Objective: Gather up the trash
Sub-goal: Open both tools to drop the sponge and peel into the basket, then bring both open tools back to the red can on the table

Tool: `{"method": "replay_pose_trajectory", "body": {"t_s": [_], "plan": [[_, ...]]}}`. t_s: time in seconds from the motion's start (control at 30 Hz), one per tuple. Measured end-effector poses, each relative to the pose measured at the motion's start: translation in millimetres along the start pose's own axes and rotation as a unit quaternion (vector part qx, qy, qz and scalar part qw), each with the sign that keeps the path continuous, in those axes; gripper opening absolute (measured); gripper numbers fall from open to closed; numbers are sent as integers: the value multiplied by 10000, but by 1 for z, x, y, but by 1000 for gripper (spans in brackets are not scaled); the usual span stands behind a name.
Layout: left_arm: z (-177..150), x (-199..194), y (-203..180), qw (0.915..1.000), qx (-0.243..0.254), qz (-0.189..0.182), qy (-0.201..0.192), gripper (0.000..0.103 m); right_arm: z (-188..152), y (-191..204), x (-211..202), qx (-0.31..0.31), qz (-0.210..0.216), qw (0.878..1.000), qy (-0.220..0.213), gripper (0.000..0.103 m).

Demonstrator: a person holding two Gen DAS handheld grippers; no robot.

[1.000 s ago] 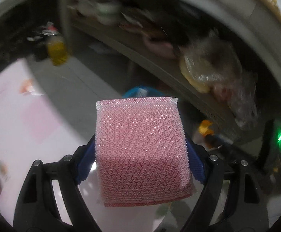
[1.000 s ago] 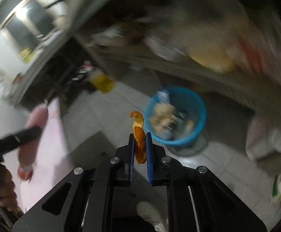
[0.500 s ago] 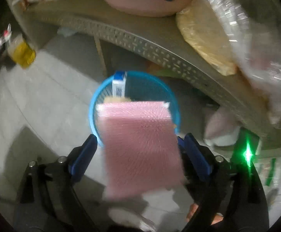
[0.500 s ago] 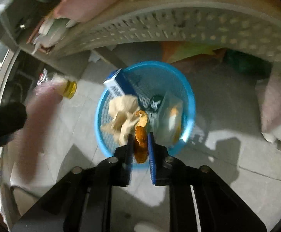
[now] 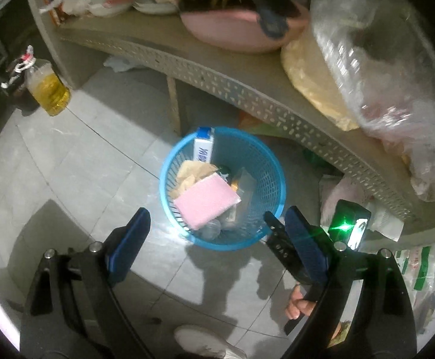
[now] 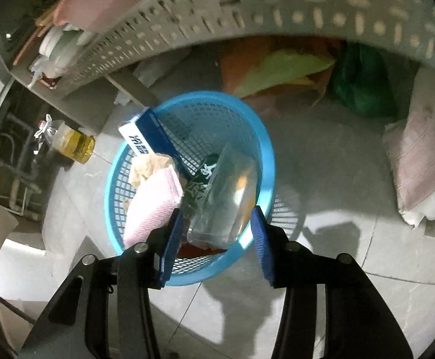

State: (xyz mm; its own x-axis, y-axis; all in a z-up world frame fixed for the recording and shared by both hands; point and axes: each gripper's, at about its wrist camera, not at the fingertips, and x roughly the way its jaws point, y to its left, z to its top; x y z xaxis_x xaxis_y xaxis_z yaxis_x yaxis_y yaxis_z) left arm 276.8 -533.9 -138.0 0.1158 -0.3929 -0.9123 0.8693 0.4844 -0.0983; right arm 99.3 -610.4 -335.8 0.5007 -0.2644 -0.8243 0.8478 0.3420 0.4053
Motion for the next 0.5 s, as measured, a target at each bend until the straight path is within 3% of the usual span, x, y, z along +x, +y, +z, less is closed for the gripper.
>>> {"method": "replay_pose_trajectory", "body": {"t_s": [0.2,0.5], "plan": [[-25,-66,15,9990,-112,-73,-421,87,-14,19,-55,-534,27,9979,-375,47],[-107,-179,56,9920,-424,-203,-1171,87,-57,71,-171,-1591,344,9827,-881,58]]}}
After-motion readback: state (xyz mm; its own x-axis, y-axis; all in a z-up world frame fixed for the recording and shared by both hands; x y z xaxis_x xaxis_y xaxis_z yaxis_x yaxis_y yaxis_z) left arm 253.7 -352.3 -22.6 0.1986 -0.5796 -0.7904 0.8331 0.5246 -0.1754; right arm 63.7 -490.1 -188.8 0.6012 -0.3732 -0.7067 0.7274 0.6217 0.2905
